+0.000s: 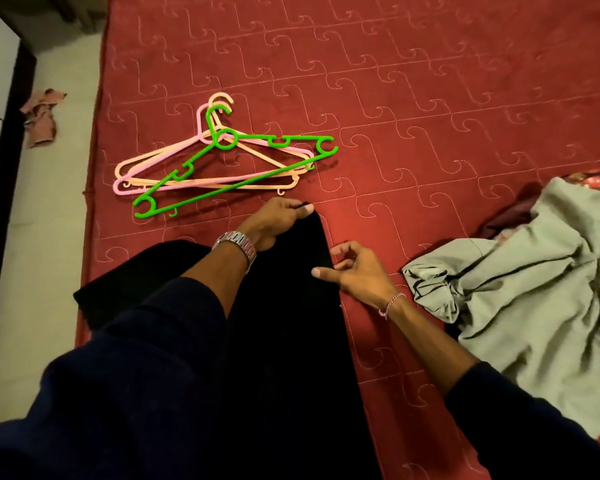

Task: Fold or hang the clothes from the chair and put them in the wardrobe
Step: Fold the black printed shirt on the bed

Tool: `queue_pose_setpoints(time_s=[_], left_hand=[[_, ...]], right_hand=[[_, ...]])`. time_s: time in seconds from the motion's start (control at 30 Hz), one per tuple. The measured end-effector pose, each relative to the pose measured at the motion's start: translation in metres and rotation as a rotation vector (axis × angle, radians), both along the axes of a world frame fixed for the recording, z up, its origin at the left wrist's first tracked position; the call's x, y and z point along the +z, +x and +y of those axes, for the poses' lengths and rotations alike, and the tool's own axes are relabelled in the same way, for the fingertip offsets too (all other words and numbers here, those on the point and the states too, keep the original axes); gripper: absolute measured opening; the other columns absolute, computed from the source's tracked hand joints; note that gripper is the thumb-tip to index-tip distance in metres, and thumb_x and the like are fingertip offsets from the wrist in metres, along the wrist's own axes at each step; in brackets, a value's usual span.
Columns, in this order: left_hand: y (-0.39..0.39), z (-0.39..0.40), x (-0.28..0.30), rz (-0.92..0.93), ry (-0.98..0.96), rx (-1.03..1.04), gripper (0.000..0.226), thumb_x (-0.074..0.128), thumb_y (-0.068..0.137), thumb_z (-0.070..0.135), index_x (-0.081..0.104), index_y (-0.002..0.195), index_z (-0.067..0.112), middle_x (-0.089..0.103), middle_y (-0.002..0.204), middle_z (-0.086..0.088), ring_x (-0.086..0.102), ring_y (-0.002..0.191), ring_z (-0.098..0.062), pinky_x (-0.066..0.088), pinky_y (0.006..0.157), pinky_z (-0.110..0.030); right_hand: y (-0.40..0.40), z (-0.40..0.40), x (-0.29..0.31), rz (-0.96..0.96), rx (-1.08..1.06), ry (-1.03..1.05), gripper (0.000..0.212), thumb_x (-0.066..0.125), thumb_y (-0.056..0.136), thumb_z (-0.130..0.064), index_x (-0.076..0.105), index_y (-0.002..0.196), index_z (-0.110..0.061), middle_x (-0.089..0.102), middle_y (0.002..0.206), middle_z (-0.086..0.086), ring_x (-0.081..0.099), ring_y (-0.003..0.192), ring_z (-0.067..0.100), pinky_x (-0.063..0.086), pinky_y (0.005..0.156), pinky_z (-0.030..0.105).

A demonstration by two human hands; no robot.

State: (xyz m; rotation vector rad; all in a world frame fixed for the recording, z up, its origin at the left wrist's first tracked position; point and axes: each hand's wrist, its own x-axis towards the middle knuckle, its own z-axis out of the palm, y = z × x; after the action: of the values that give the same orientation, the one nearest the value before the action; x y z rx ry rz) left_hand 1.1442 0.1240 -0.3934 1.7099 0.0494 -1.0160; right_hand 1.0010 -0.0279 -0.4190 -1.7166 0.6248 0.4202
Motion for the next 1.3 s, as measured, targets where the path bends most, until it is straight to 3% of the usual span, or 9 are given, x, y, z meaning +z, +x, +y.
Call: queue_pose_setpoints(time_s=[0.2,0.3,0.37,0.57,0.67,0.73,0.97,1.1,1.3], left_hand=[[-0.005,0.002,-0.021,-0.542,0.186,-0.104,0.015,0.073,0.091,0.028,0.073,0.084,0.015,0.068,0.074,0.008,0.061,0.064,0.0,0.047,0.062,-0.021],[-0.005,-0.001,-0.023,-0.722,0.336,-0.04,0.023,0.083,0.08,0.03,0.072,0.091,0.013,0.07,0.083,0.004,0.063,0.076,-0.008,0.046,0.067,-0.016],[-0.006,0.004,-0.019,-0.764,0.388,-0.022,0.03,0.086,0.077,0.029,0.066,0.094,0.014,0.066,0.082,0.005,0.061,0.073,-0.009,0.042,0.063,-0.014],[-0.025,0.045,-0.007,-0.82,0.493,0.046,0.033,0.079,0.08,0.047,0.065,0.087,0.017,0.067,0.078,0.006,0.064,0.073,-0.012,0.053,0.064,-0.028],[-0.037,0.071,-0.001,-0.797,0.592,-0.146,0.049,0.075,0.071,0.069,0.067,0.085,0.022,0.065,0.075,0.012,0.062,0.071,-0.009,0.05,0.062,-0.028],[-0.042,0.081,-0.001,-0.786,0.604,-0.307,0.039,0.076,0.076,0.06,0.067,0.088,0.023,0.06,0.077,0.013,0.064,0.077,-0.014,0.045,0.063,-0.028],[-0.042,0.085,0.001,-0.751,0.446,-0.145,0.016,0.08,0.083,0.025,0.071,0.081,0.012,0.07,0.083,0.002,0.066,0.08,-0.014,0.049,0.071,-0.026],[-0.04,0.084,0.006,-0.721,0.423,-0.046,0.014,0.083,0.079,0.016,0.073,0.083,0.007,0.071,0.081,-0.002,0.065,0.074,-0.013,0.048,0.066,-0.022],[-0.038,0.082,0.0,-0.725,0.513,0.008,0.01,0.073,0.083,0.014,0.068,0.091,0.011,0.072,0.089,-0.005,0.067,0.087,-0.024,0.055,0.08,-0.037]], right_hand=[[-0.015,0.009,0.007,-0.018,0.027,-0.373,0.046,0.088,0.071,-0.046,0.056,0.095,-0.021,0.067,0.075,-0.006,0.066,0.065,0.012,0.053,0.06,0.031],[-0.032,0.033,0.004,-0.283,0.116,-0.876,0.044,0.077,0.083,-0.043,0.049,0.107,-0.02,0.059,0.097,-0.003,0.055,0.087,0.018,0.052,0.071,0.038],[-0.038,0.05,-0.001,-0.483,0.221,-0.943,0.033,0.068,0.091,-0.033,0.054,0.115,-0.015,0.057,0.108,0.002,0.053,0.094,0.02,0.051,0.077,0.039],[-0.042,0.086,-0.004,-0.491,0.248,-0.751,0.045,0.046,0.102,-0.049,0.064,0.124,-0.013,0.056,0.129,0.003,0.048,0.123,0.019,0.046,0.099,0.041],[-0.039,0.099,0.01,-0.478,0.41,-0.78,0.078,0.041,0.087,-0.081,0.063,0.128,-0.019,0.053,0.135,0.003,0.044,0.127,0.02,0.041,0.102,0.04],[-0.039,0.108,0.012,-0.434,0.597,-0.814,0.085,0.049,0.077,-0.085,0.06,0.13,-0.019,0.05,0.139,0.006,0.043,0.129,0.023,0.039,0.103,0.04],[-0.04,0.127,0.018,-0.466,0.291,-0.468,0.02,0.065,0.095,-0.032,0.061,0.11,-0.019,0.058,0.109,-0.005,0.053,0.092,0.007,0.048,0.081,0.023],[-0.039,0.127,0.032,-0.405,0.058,-0.11,0.016,0.067,0.095,-0.021,0.055,0.106,-0.019,0.061,0.099,-0.009,0.055,0.072,-0.004,0.043,0.063,0.012],[-0.034,0.104,0.031,-0.208,-0.318,0.262,0.04,0.069,0.092,-0.006,0.057,0.127,-0.021,0.069,0.114,-0.003,0.071,0.095,0.016,0.06,0.086,0.031]])
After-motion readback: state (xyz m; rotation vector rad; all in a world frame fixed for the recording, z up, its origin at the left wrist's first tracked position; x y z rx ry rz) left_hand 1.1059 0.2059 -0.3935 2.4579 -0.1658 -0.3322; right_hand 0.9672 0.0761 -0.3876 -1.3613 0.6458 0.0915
